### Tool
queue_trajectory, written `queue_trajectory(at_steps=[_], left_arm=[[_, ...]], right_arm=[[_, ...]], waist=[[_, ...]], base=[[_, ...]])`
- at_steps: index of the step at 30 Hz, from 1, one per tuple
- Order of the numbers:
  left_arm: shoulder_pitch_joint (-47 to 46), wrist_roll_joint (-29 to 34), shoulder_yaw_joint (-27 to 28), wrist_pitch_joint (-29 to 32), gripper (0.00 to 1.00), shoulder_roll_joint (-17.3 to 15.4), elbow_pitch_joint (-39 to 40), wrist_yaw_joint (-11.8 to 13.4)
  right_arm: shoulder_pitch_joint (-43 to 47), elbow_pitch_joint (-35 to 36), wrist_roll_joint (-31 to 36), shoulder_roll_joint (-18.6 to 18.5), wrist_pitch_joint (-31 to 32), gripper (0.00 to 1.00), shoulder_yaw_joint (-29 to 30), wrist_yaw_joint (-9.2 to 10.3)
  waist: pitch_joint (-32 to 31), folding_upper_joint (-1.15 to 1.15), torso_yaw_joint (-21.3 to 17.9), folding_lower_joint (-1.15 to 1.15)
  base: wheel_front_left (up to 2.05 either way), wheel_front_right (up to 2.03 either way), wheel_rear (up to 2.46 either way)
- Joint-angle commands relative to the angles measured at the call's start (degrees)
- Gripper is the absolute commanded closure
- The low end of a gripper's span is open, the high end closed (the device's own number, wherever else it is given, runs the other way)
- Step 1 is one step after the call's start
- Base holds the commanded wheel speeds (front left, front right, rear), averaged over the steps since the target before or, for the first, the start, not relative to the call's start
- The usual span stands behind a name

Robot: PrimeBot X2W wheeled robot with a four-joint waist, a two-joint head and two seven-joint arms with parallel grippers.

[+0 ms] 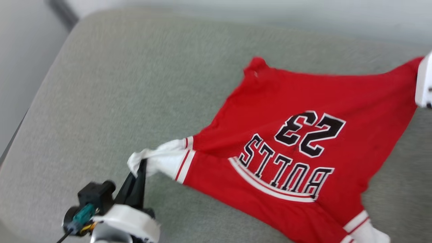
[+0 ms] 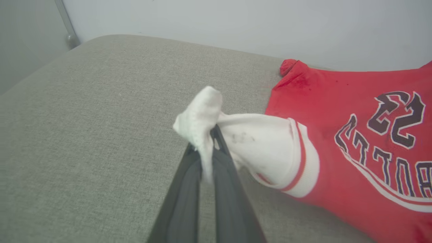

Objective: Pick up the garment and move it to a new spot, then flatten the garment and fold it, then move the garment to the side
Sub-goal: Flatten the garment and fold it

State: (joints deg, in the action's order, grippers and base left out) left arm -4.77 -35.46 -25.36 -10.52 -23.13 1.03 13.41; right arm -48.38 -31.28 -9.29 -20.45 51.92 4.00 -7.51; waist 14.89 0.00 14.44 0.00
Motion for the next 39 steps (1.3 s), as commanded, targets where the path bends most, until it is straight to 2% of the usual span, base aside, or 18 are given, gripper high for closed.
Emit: queue_trajectory(at_steps=[1, 4, 9, 13, 17, 18, 19, 20, 22, 24, 28, 33, 36, 39], left_arm=[[0.76, 0.14, 0.19, 0.11, 1.00, -0.52, 0.11, 0.38], [3.90, -0.38, 1.02, 0.81, 1.00, -1.60, 0.89, 2.04], [8.52, -1.03, 2.18, 2.30, 1.00, -3.63, 2.29, 4.48], [11.00, -1.31, 3.06, 3.50, 1.00, -4.88, 4.20, 6.32], [12.55, -1.41, 3.46, 4.59, 1.00, -5.74, 5.93, 7.90], [12.83, -1.45, 3.54, 4.84, 1.00, -5.86, 6.21, 8.14], [12.99, -1.45, 3.48, 5.14, 1.00, -5.95, 6.54, 8.41], [13.23, -1.45, 3.49, 5.24, 1.00, -6.08, 6.76, 8.57], [13.52, -1.42, 3.25, 5.71, 1.00, -6.03, 7.36, 8.94], [13.38, -1.09, 3.12, 6.01, 1.00, -6.17, 7.81, 9.28], [12.50, -0.70, 2.87, 6.44, 1.00, -6.32, 8.69, 9.45], [10.58, 0.06, 2.22, 6.98, 1.00, -6.41, 9.81, 9.03], [8.86, 0.60, 1.77, 7.18, 1.00, -6.55, 10.49, 8.61], [6.70, 1.16, 1.16, 7.23, 1.00, -6.35, 10.97, 7.88]], right_arm=[[1.68, 0.67, -0.64, -0.72, 0.41, 1.00, -0.42, 0.04], [8.93, 5.91, -4.48, -3.56, 2.59, 1.00, -2.64, 0.05], [25.83, 15.92, -8.89, -5.78, 7.54, 1.00, -1.74, 0.05], [40.28, 21.78, -10.58, -3.81, 10.64, 1.00, 0.37, 0.05], [51.91, 24.54, -12.00, -0.04, 12.00, 1.00, 2.11, 0.05], [53.87, 24.92, -12.53, 1.15, 11.64, 0.97, 2.51, 0.05], [55.54, 25.05, -13.04, 2.33, 11.25, 0.58, 3.14, 0.05], [56.80, 25.33, -13.21, 3.19, 10.59, 0.00, 3.16, 0.04], [57.58, 26.06, -14.26, 4.95, 7.66, 0.00, 4.03, 0.04], [57.29, 27.17, -13.95, 5.17, 3.29, 0.00, 4.44, 0.04], [54.26, 28.42, -11.65, 5.00, -10.06, 0.00, 6.03, 0.03], [48.61, 25.85, -10.76, 6.00, -26.39, 0.00, 6.94, 0.03], [44.68, 23.69, -11.84, 6.41, -31.39, 0.00, 5.46, 0.03], [40.46, 21.66, -14.21, 6.06, -30.43, 0.00, 1.88, 0.03]], waist=[[-4.88, 0.00, -4.17, 0.00], [-8.53, 0.00, -7.14, 0.00], [-12.53, 0.00, -11.60, 0.00], [-13.75, 0.00, -14.49, 0.00], [-14.14, 0.00, -16.37, 0.00], [-14.08, 0.00, -16.83, 0.00], [-13.97, 0.00, -17.12, 0.00], [-13.90, 0.00, -17.48, 0.00], [-13.59, 0.00, -17.99, 0.00], [-13.25, 0.00, -18.30, 0.00], [-12.33, 0.00, -18.38, 0.00], [-10.57, 0.00, -17.33, 0.00], [-8.63, 0.00, -16.41, 0.00], [-6.31, 0.00, -15.11, 0.00]], base=[[0.00, 0.00, 0.00], [0.00, 0.00, 0.00], [0.00, 0.00, 0.00], [0.00, 0.00, 0.00], [0.00, 0.00, 0.00], [0.00, 0.00, 0.00], [0.00, 0.00, 0.00], [0.00, 0.00, 0.00], [0.00, 0.00, 0.00], [0.00, 0.00, 0.00], [0.00, 0.00, 0.00], [0.00, 0.00, 0.00], [0.00, 0.00, 0.00], [0.00, 0.00, 0.00]])
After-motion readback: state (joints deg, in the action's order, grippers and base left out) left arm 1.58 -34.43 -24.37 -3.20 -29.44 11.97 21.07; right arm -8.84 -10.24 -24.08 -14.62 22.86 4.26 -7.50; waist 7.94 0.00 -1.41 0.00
